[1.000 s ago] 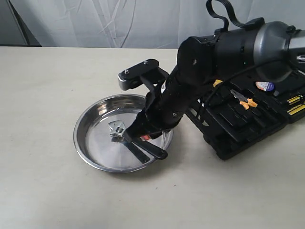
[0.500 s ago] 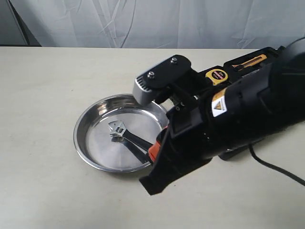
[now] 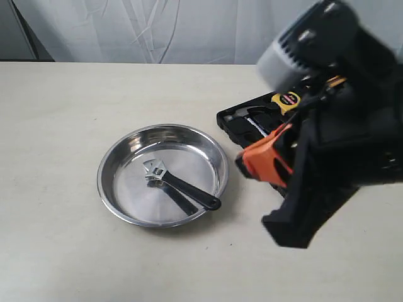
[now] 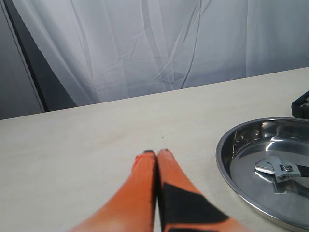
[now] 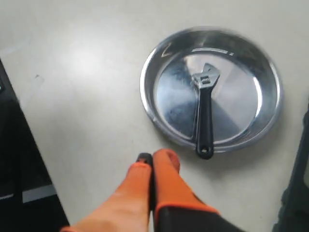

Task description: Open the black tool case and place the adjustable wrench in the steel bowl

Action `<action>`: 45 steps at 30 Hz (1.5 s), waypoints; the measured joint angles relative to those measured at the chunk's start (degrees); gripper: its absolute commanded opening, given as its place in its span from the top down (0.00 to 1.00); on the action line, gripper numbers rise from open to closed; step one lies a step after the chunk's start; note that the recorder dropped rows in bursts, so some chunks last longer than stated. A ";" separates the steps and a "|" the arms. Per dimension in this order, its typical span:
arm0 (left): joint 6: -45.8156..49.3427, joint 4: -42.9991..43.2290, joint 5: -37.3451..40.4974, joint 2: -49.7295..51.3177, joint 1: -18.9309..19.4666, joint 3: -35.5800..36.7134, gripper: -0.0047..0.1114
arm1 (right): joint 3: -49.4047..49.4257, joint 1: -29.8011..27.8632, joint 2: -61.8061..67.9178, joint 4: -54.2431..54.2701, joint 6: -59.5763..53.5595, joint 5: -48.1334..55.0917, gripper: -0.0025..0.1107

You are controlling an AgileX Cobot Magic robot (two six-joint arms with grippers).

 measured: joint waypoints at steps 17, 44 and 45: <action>0.00 0.00 0.00 0.00 0.00 0.00 0.96 | 46.27 -43.82 -51.20 -0.22 -0.23 -32.74 0.98; 0.00 0.00 0.00 0.00 0.00 0.00 0.96 | 49.76 -47.48 -57.00 0.67 -0.23 -31.22 0.98; 0.00 0.00 0.00 0.00 0.00 0.00 0.96 | 49.76 -47.48 -57.00 0.67 -0.23 -31.22 0.98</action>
